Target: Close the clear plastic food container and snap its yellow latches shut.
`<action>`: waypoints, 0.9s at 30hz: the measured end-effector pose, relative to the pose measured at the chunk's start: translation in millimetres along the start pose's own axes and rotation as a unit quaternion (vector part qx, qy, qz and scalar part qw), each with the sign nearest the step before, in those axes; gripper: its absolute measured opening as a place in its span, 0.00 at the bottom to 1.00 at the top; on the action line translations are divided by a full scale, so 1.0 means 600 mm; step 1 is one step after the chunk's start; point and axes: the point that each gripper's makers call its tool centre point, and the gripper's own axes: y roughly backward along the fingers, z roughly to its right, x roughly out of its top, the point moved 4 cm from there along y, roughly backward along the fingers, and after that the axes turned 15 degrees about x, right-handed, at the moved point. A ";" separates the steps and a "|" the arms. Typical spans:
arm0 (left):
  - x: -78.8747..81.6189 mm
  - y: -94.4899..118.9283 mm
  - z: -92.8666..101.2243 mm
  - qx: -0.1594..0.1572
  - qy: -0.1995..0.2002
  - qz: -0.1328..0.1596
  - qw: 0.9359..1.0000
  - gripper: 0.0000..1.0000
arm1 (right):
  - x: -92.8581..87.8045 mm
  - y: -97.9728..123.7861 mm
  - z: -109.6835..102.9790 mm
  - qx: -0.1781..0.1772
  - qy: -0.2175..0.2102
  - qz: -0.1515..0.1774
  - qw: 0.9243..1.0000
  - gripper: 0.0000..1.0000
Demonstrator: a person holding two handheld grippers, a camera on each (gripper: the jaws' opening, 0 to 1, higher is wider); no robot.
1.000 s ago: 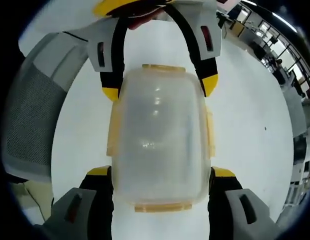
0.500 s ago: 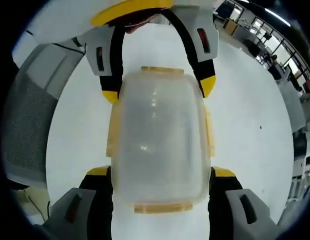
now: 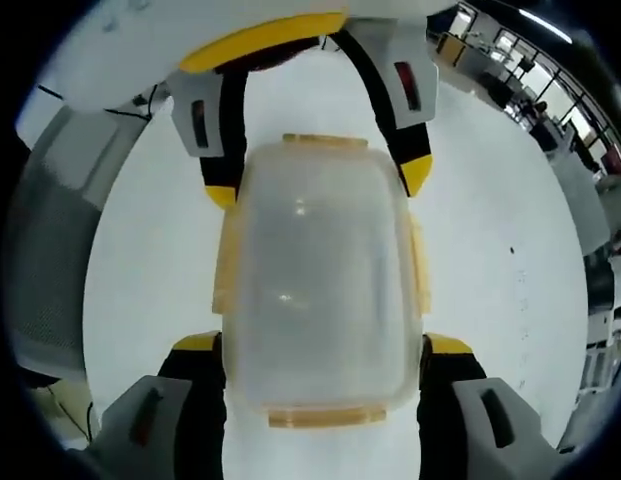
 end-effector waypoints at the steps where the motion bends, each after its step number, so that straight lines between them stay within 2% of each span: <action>1: 0.000 -0.001 -0.001 0.000 -0.001 0.001 1.000 0.77 | 0.000 0.000 0.002 -0.001 -0.002 0.001 1.000 0.77; 8: -0.001 -0.015 -0.022 -0.005 -0.013 -0.002 1.000 0.78 | 0.004 0.000 0.021 -0.004 -0.014 -0.006 1.000 0.77; 19: -0.001 -0.020 -0.026 0.001 -0.010 -0.007 1.000 0.79 | 0.003 0.001 0.028 -0.003 -0.011 -0.003 1.000 0.78; 27: -0.001 -0.020 -0.025 -0.003 -0.009 -0.008 1.000 0.79 | 0.001 0.004 0.028 -0.003 -0.011 0.020 1.000 0.78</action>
